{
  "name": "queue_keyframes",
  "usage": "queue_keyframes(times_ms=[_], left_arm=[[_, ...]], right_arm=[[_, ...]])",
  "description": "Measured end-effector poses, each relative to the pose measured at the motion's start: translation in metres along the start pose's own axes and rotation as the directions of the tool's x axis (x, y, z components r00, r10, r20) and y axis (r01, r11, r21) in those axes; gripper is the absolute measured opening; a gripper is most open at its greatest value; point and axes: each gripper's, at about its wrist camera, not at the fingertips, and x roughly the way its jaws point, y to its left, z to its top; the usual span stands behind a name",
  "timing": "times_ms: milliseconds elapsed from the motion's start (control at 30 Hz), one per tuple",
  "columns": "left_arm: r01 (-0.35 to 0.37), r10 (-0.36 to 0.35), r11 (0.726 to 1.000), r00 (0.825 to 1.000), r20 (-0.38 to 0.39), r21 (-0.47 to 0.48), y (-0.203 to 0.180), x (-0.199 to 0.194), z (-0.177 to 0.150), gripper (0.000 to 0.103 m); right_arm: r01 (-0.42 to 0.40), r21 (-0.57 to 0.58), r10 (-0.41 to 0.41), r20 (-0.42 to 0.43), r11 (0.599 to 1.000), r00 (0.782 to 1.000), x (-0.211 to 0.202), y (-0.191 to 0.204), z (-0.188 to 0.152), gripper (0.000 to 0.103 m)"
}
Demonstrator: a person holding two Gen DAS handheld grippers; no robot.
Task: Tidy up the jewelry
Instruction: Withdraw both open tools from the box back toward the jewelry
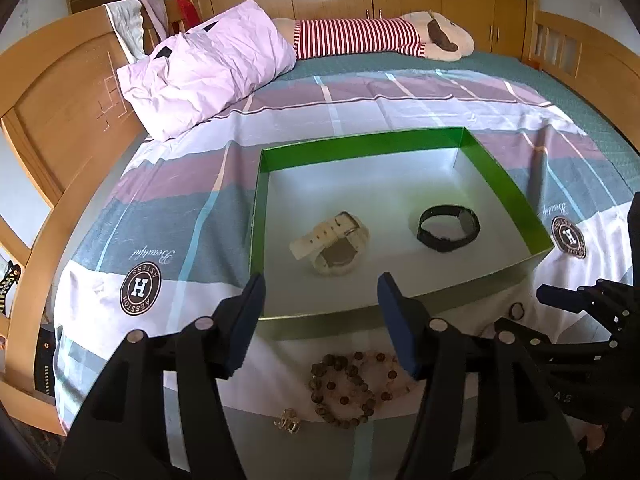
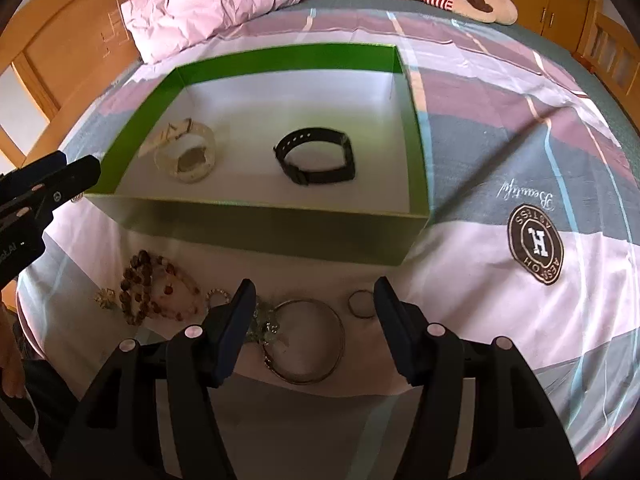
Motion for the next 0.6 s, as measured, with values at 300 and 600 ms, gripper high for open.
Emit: queue_keyframes(times_ms=[300, 600], left_arm=[[-0.005, 0.005, 1.000, 1.000, -0.006, 0.007, -0.001, 0.002, -0.003, 0.066], [-0.010, 0.010, 1.000, 1.000, -0.022, 0.021, -0.003, 0.005, -0.007, 0.070]], right_arm=[[0.007, -0.046, -0.008, -0.013, 0.999, 1.000, 0.004, 0.011, -0.004, 0.070], [0.016, -0.083, -0.020, -0.048, 0.996, 0.999, 0.015, 0.021, -0.009, 0.070]])
